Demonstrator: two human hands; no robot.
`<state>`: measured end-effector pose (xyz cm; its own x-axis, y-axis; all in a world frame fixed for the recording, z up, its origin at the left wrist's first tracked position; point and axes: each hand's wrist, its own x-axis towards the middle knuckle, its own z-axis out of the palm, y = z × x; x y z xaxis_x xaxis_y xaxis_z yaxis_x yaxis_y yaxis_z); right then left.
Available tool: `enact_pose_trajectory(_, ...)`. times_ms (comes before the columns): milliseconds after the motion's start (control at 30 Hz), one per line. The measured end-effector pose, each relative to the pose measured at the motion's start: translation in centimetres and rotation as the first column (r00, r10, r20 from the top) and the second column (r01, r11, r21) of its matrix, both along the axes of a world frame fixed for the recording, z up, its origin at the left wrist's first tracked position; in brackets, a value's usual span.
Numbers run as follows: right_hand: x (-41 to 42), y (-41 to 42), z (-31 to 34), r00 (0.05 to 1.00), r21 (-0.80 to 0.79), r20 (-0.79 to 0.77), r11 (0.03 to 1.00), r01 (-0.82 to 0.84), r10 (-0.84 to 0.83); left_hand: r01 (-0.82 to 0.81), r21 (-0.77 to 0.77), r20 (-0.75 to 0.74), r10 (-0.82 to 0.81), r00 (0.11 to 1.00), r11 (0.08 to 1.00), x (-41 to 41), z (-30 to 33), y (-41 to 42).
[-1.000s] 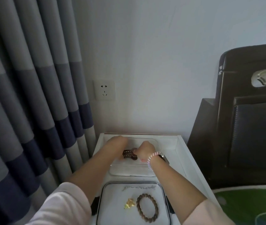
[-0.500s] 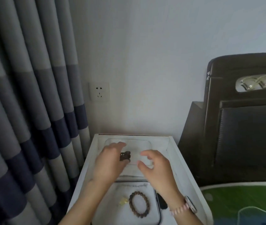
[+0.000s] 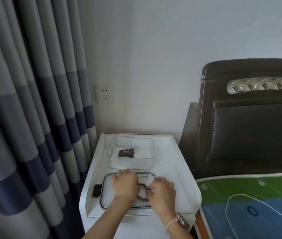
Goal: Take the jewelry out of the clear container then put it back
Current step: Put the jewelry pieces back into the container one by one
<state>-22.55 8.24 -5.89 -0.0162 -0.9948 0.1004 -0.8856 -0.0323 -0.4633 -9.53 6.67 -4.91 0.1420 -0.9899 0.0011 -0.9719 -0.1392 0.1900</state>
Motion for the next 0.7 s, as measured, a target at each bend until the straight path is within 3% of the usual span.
enact_pose_trajectory(167, -0.1, -0.1, -1.0, 0.999, -0.064, -0.004, 0.997, -0.04, 0.04, 0.048, -0.047, -0.077, -0.052, 0.996, 0.998, 1.2, -0.2, 0.0)
enact_pose_trajectory(333, -0.3, -1.0, 0.5, 0.981, -0.105, 0.168, 0.991, -0.079, 0.096, 0.167, -0.121, -0.282, -0.195, 0.939, 0.978, 2.9, 1.4, -1.2)
enact_pose_trajectory(533, 0.7, -7.1, 6.3, 0.947, -0.222, 0.275, 0.969, -0.106, 0.167, 0.117, -0.304, -0.282, -0.207, 0.937, 0.945, 4.7, 6.3, -6.4)
enact_pose_trajectory(633, 1.9, -10.9, 8.2, 0.964, -0.197, 0.163, 0.964, -0.178, 0.211, 0.081, -0.228, -0.176, -0.123, 0.977, 0.97, 5.6, 7.7, -9.4)
enact_pose_trajectory(700, 2.9, -13.0, 8.5, 0.97, -0.091, 0.044, 0.968, -0.234, 0.239, 0.076, -0.101, -0.134, -0.089, 0.987, 0.992, 5.9, 7.7, -10.9)
